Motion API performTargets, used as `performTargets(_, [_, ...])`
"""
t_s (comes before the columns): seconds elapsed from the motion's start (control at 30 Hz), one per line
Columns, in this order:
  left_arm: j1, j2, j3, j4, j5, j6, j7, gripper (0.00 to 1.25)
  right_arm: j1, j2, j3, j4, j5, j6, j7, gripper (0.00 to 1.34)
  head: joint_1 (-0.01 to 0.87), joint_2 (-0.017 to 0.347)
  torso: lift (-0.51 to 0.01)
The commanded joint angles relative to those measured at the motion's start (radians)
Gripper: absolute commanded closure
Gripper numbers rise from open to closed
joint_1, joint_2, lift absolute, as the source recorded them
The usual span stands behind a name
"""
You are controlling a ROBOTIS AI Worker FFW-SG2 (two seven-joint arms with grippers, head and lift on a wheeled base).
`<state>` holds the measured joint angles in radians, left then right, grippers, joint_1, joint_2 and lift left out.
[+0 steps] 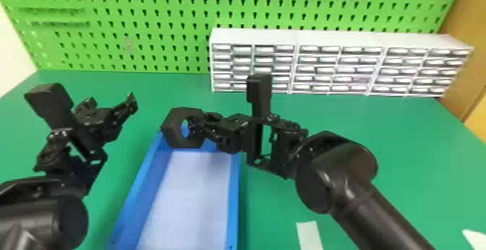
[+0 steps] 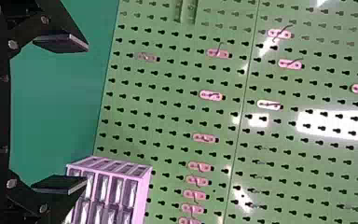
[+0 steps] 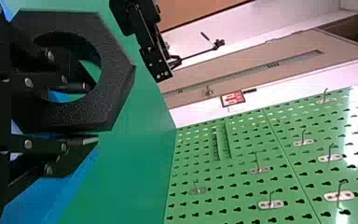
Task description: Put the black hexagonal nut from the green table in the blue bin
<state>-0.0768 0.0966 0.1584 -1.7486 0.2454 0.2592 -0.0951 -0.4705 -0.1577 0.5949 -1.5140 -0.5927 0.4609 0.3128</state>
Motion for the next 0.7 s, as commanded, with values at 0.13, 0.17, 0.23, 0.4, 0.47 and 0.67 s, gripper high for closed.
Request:
performTargets(0.13, [0.0,0.0,0.0,0.0,0.0,0.0,0.0,0.26,0.001,0.0,-0.012,0.0,0.01,0.005,-0.006,0.11,0.666,0.032,-0.1])
performTargets(0.17, [0.0,0.0,0.0,0.0,0.002,0.0,0.0,0.26,0.001,0.0,-0.012,0.0,0.011,0.005,-0.008,0.11,0.666,0.032,-0.1])
performTargets(0.23, [0.0,0.0,0.0,0.0,0.002,0.0,0.0,0.26,0.001,0.0,-0.012,0.0,0.011,0.007,-0.008,0.12,0.666,0.032,-0.1])
performTargets(0.4, [0.0,0.0,-0.002,0.0,0.002,0.0,0.0,0.26,0.001,0.0,-0.015,0.0,0.013,0.007,-0.008,0.12,0.666,0.032,-0.1])
performTargets(0.47, [0.0,0.0,-0.002,0.0,0.002,0.0,0.0,0.26,0.001,0.0,-0.018,0.0,0.013,0.009,-0.009,0.12,0.666,0.032,-0.1])
performTargets(0.67, [0.0,0.0,-0.002,0.0,0.002,0.0,0.0,0.26,0.001,0.0,-0.021,0.0,0.014,0.012,-0.012,0.12,0.666,0.032,-0.1])
